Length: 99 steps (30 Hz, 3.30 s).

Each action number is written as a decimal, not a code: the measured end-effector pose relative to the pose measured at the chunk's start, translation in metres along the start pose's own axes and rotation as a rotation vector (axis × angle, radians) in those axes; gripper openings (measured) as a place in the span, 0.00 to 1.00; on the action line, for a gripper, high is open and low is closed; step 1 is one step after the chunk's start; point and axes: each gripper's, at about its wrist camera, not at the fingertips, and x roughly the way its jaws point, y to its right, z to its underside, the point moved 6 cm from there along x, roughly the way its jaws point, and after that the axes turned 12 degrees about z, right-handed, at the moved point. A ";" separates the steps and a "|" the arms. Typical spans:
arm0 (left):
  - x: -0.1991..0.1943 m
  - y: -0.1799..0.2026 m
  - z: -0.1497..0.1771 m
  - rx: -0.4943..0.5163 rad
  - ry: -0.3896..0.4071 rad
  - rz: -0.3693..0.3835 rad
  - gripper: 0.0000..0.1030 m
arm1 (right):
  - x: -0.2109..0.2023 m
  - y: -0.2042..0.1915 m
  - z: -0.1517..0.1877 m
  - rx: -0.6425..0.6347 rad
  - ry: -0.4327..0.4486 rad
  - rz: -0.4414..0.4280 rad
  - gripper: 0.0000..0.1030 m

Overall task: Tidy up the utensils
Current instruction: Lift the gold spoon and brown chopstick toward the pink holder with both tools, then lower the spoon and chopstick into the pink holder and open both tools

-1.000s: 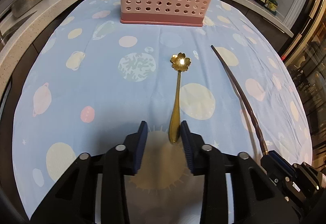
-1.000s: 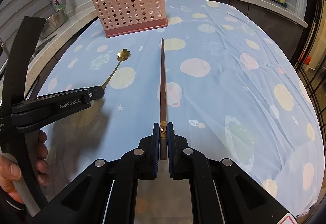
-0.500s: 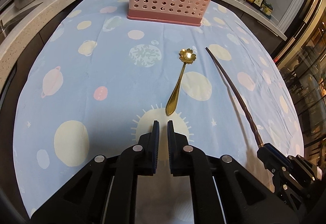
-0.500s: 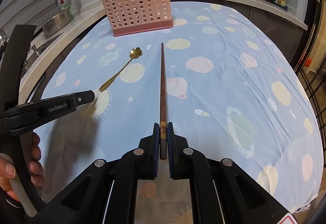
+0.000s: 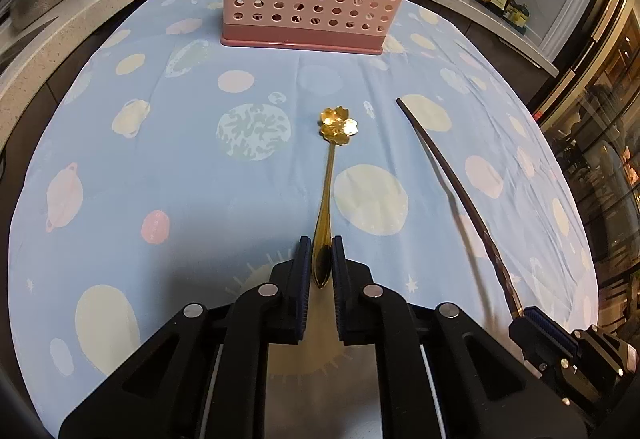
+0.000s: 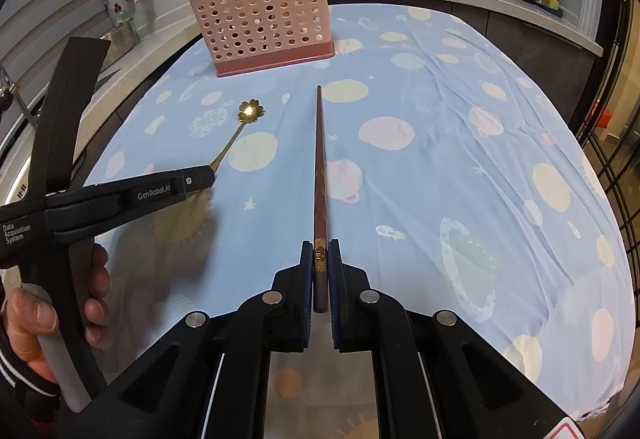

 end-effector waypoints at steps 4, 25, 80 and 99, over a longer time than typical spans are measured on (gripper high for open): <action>-0.011 0.003 0.014 -0.004 -0.006 0.017 0.09 | -0.004 -0.001 0.001 -0.004 0.004 -0.004 0.07; -0.052 0.008 0.082 -0.038 -0.033 0.050 0.01 | -0.025 -0.016 0.024 -0.043 0.005 -0.043 0.07; -0.185 0.039 -0.131 0.116 0.346 -0.002 0.01 | -0.153 -0.011 -0.205 0.049 0.448 -0.192 0.07; -0.161 0.000 -0.258 0.100 0.367 -0.093 0.01 | -0.126 -0.040 -0.372 0.109 0.588 -0.149 0.07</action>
